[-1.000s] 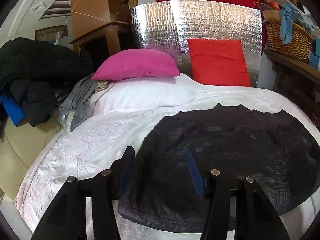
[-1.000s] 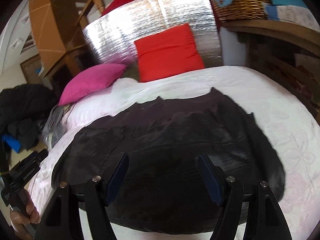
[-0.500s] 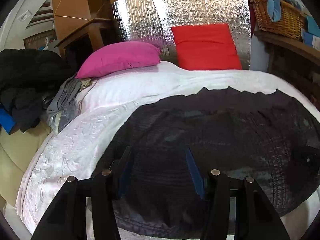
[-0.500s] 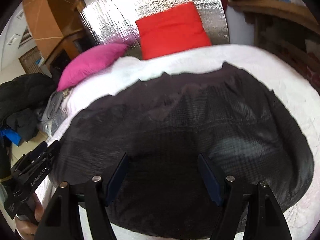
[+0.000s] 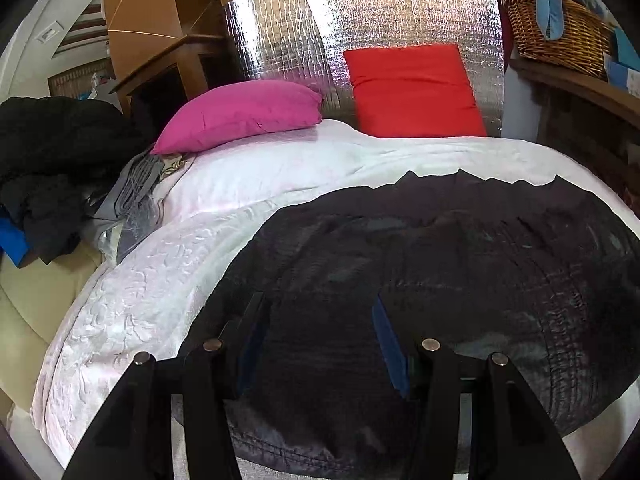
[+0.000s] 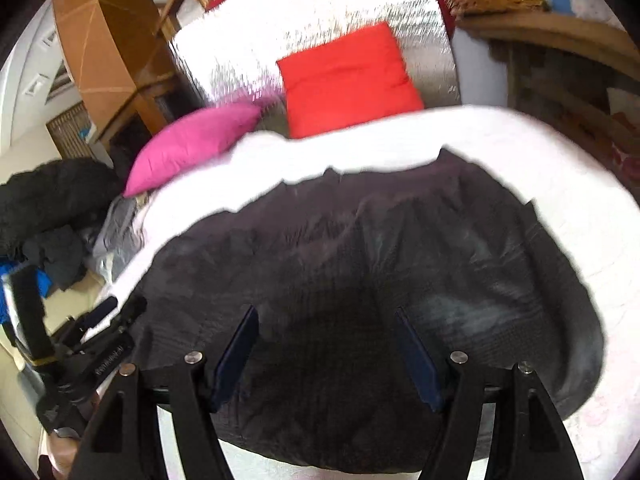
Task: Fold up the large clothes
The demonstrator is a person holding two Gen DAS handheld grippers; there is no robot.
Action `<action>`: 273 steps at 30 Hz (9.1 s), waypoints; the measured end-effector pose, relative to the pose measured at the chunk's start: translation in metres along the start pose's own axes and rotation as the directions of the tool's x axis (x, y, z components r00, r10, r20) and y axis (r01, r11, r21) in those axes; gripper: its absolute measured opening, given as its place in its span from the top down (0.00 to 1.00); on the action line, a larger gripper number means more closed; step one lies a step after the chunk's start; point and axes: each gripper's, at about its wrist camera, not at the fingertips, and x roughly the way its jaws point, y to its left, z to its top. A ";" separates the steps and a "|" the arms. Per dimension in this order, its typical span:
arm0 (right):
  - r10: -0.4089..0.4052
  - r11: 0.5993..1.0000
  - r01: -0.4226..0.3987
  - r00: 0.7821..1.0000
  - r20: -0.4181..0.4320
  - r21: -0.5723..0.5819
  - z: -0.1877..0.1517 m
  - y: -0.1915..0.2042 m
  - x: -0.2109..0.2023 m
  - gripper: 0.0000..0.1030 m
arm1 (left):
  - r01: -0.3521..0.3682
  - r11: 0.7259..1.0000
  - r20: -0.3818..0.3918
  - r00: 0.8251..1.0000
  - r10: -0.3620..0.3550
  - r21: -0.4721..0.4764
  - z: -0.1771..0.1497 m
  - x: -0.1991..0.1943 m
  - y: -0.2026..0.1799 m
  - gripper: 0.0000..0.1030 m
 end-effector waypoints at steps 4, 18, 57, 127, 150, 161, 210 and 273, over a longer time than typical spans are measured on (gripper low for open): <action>-0.046 0.997 0.045 0.999 0.014 0.069 0.006 -0.017 -0.003 0.29 | -0.001 1.000 -0.003 1.000 0.001 0.000 0.000 0.001 0.002 0.47; -0.074 0.987 0.083 0.995 -0.070 0.136 0.008 -0.040 0.018 0.29 | -0.012 1.000 -0.017 1.000 0.012 0.002 -0.002 0.004 0.011 0.47; -0.265 0.937 0.295 0.949 -0.172 0.186 0.000 -0.120 -0.011 0.58 | -0.143 0.976 -0.216 0.971 0.106 -0.166 -0.011 0.024 0.093 0.21; 0.057 0.769 -0.087 0.996 0.067 0.633 -0.057 -0.117 -0.053 0.66 | 0.232 0.667 -0.148 0.875 -0.462 -0.708 -0.086 -0.021 0.092 0.68; -0.074 0.851 0.046 0.997 0.033 0.523 -0.091 -0.143 -0.185 0.40 | 0.038 0.927 -0.193 0.974 -0.118 -0.374 -0.077 -0.096 0.118 0.30; -0.057 0.831 0.140 0.984 -0.169 0.538 -0.084 -0.158 -0.113 0.49 | -0.013 0.939 -0.370 0.921 -0.123 -0.343 -0.093 -0.043 0.108 0.30; -0.310 0.914 0.372 0.899 0.309 -0.165 -0.099 0.128 -0.384 0.29 | -0.002 0.989 0.270 0.962 0.042 -0.148 -0.061 -0.425 0.076 0.03; -0.290 0.927 0.355 0.885 0.365 -0.124 -0.113 0.150 -0.433 0.28 | -0.062 0.989 0.377 0.920 0.109 -0.134 -0.076 -0.486 0.074 0.02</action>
